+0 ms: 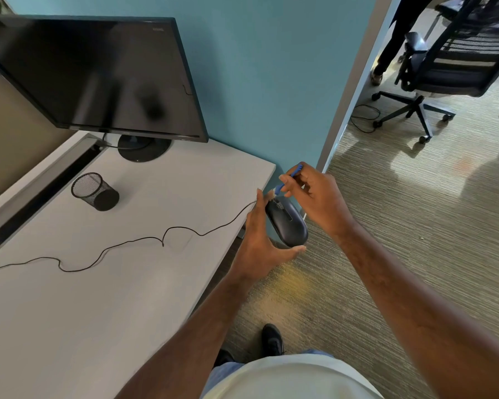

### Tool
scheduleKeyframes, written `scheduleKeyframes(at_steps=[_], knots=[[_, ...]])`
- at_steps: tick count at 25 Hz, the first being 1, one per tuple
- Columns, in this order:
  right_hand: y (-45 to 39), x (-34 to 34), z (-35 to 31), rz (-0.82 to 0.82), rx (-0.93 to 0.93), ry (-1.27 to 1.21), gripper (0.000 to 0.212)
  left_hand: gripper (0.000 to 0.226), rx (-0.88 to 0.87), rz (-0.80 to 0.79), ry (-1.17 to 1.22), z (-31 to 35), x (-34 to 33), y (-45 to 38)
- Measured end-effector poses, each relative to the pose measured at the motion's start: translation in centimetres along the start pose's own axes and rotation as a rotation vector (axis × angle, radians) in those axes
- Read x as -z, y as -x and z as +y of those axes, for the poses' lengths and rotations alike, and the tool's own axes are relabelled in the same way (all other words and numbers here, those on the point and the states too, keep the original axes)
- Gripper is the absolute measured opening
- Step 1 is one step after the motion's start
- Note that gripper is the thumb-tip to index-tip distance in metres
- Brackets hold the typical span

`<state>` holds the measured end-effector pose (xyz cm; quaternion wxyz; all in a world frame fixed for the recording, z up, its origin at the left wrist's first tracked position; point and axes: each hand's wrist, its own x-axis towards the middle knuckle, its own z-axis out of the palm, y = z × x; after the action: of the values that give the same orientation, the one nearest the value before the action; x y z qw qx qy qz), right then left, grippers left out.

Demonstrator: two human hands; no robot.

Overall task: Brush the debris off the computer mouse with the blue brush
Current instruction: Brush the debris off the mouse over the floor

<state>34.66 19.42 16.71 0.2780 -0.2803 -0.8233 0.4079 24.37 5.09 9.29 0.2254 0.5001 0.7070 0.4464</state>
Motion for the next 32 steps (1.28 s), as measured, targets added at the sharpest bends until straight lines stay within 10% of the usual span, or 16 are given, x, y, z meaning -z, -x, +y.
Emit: scheduleKeyframes(at_steps=[32], knots=[[0.69, 0.57, 0.41, -0.027, 0.190, 0.257, 0.015, 0.146, 0.035, -0.033, 0.000, -0.04, 0.23, -0.76]])
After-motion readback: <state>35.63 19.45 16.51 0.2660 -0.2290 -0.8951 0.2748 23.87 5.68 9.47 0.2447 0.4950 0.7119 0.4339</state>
